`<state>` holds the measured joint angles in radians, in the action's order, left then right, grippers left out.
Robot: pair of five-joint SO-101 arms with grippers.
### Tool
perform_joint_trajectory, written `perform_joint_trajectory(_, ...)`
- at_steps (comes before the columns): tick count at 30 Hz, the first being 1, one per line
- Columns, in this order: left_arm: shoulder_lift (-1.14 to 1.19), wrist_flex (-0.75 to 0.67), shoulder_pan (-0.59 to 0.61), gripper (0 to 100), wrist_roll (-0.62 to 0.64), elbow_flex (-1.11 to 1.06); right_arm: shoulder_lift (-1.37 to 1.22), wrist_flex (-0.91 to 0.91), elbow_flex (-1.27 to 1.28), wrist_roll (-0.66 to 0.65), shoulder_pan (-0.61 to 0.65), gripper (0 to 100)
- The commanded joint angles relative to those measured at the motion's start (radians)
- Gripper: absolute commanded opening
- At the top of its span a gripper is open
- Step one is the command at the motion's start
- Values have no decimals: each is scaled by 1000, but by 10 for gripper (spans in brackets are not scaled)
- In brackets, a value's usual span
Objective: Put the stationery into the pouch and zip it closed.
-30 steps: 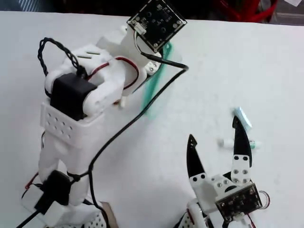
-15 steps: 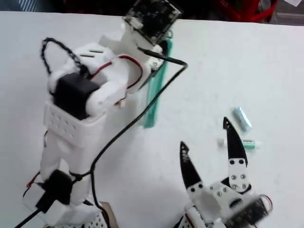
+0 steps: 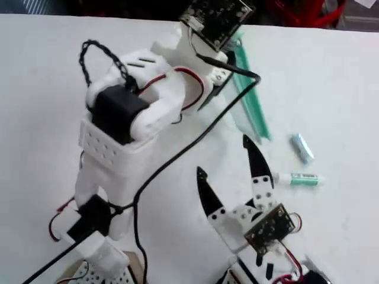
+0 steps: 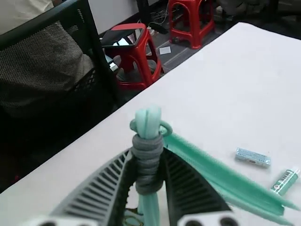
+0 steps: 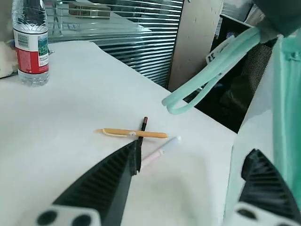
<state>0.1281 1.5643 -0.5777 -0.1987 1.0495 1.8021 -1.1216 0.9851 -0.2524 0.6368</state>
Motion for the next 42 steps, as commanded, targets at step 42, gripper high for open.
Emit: perform_joint_trajectory(42, -277, 226, 111, 68, -261, -103, -2, 15, -35, 48, -430, 337)
